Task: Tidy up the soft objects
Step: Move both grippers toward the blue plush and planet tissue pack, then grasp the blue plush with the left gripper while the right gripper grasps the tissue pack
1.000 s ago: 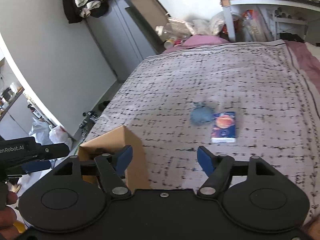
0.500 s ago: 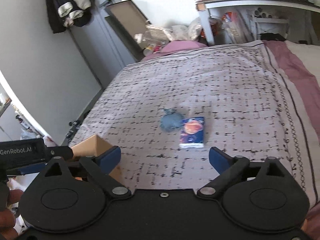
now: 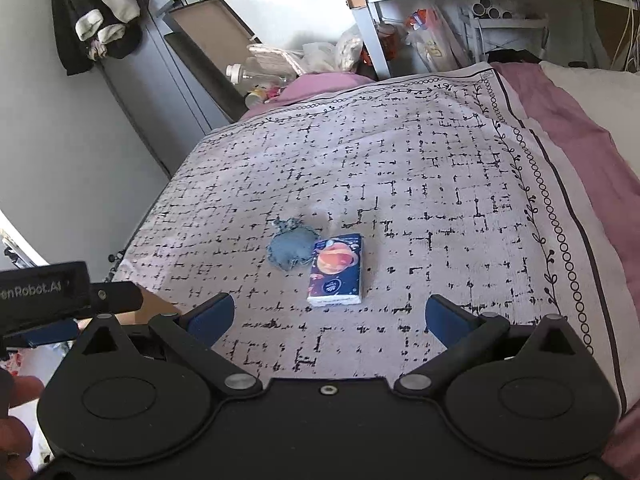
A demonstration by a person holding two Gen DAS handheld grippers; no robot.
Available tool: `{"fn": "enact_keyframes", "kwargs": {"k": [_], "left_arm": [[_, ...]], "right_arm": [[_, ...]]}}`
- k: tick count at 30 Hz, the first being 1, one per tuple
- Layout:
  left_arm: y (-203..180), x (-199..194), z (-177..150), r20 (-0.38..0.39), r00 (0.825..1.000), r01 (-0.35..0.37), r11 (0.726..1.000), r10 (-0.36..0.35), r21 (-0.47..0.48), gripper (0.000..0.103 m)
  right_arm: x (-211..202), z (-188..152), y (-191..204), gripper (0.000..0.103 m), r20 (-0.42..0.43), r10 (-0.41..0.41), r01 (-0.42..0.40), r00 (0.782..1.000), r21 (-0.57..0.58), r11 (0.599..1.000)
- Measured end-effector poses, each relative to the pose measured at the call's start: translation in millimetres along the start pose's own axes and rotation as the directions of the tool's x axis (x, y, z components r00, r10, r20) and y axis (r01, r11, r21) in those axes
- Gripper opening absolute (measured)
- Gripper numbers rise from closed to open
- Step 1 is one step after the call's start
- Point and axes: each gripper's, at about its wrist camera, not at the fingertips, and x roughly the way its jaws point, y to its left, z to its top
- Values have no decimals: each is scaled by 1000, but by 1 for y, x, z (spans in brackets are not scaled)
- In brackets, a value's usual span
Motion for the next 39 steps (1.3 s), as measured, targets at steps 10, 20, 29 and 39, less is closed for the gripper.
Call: {"fn": "enact_keyframes", "kwargs": {"k": [10, 20, 29, 39], "left_arm": [[-10, 39, 16, -42, 999, 11, 1000, -10, 16, 91], [-18, 85, 46, -86, 994, 75, 996, -71, 42, 90], [-31, 138, 53, -158, 979, 135, 990, -127, 40, 88], [-46, 178, 51, -202, 967, 166, 985, -154, 48, 87]], "right_arm": [[30, 0, 7, 103, -8, -6, 6, 1000, -2, 1000], [79, 2, 6, 86, -67, -61, 65, 996, 47, 997], [112, 3, 5, 79, -118, -81, 85, 990, 35, 996], [127, 4, 3, 60, -141, -89, 91, 986, 5, 996]]}}
